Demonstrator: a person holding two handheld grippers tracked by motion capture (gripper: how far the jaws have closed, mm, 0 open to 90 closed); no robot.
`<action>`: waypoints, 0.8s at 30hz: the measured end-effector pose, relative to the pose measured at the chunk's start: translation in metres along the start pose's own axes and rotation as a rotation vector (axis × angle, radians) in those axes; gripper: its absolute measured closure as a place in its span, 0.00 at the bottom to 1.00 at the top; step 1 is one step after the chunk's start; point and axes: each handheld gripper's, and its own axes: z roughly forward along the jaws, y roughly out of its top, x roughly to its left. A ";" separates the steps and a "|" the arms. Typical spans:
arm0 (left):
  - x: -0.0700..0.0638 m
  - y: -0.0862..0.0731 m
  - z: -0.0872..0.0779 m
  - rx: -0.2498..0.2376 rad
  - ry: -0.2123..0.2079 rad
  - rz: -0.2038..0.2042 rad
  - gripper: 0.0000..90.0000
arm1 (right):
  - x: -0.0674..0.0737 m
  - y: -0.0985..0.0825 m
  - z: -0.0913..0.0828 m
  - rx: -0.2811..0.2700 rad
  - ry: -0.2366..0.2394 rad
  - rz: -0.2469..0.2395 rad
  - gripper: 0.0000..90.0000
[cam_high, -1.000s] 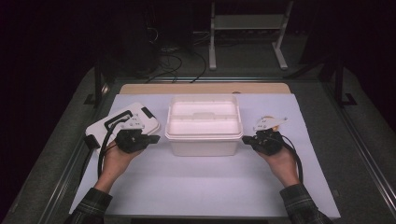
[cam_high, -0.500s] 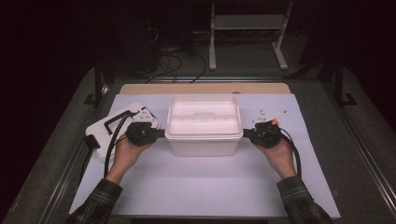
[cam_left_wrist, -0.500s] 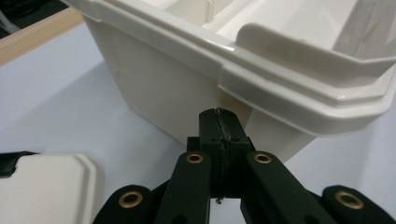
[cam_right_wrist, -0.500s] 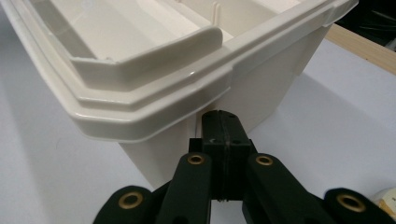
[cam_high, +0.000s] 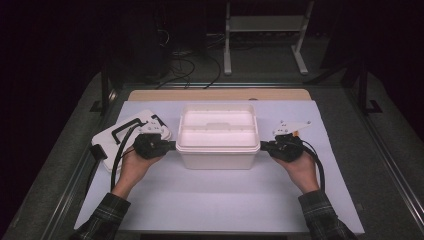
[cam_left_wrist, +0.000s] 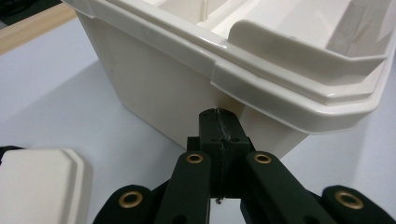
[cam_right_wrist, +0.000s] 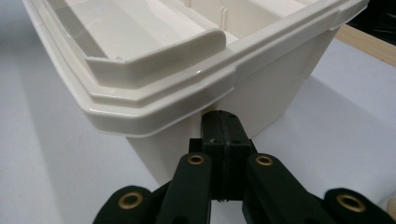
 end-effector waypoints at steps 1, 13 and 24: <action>-0.001 0.000 -0.001 0.001 0.002 0.000 1.00 | 0.001 0.000 -0.001 0.000 0.002 -0.003 1.00; -0.012 -0.009 -0.013 0.005 -0.003 0.000 1.00 | 0.016 -0.002 -0.006 0.014 0.021 -0.024 1.00; -0.024 -0.017 -0.024 0.004 -0.012 -0.001 1.00 | 0.031 -0.007 -0.012 0.021 0.043 -0.034 1.00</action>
